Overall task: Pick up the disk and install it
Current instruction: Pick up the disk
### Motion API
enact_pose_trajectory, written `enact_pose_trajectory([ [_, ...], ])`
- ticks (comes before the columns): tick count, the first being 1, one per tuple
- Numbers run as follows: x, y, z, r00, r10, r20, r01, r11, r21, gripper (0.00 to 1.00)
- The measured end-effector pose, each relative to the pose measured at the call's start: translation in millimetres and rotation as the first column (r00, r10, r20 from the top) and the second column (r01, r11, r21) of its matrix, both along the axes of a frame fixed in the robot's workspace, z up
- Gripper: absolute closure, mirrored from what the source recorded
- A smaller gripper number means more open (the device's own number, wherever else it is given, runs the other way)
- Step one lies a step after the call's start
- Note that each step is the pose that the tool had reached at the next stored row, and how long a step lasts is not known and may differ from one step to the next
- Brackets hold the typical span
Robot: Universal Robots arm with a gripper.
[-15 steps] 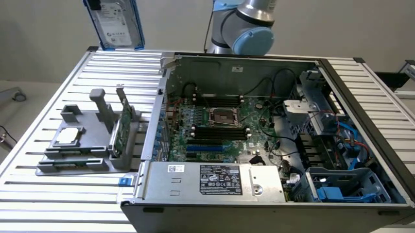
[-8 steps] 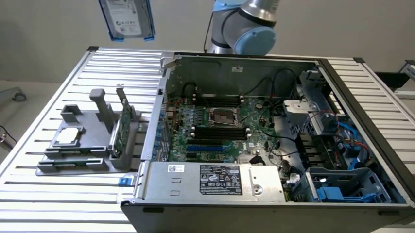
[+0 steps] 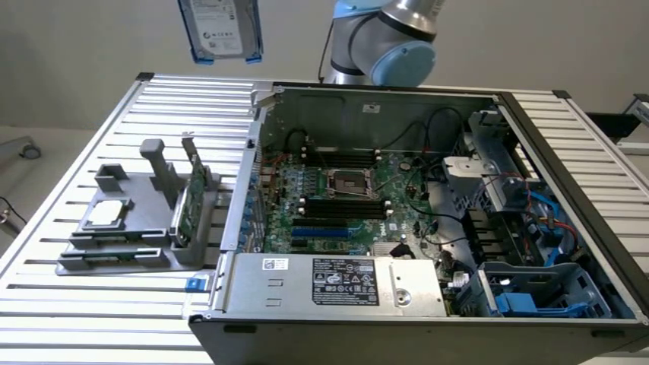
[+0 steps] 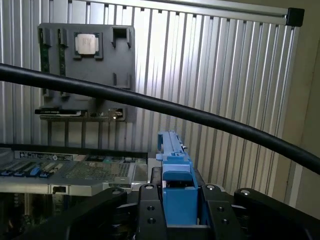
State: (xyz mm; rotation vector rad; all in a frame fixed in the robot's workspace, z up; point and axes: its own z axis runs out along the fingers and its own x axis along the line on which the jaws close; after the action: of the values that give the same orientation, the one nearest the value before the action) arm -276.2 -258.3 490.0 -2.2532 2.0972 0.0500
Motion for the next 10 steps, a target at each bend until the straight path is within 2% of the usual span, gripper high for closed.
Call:
enact_pose_trajectory([
  [6, 27.1, -6.1, 0.0, 1.0000, 0.000, -0.0006, 0.000, 1.0000, 0.0002, 0.67],
  [10, 44.8, -10.5, 0.0, 1.0000, 0.000, -0.0063, 0.000, 1.0000, 0.0002, 0.67],
])
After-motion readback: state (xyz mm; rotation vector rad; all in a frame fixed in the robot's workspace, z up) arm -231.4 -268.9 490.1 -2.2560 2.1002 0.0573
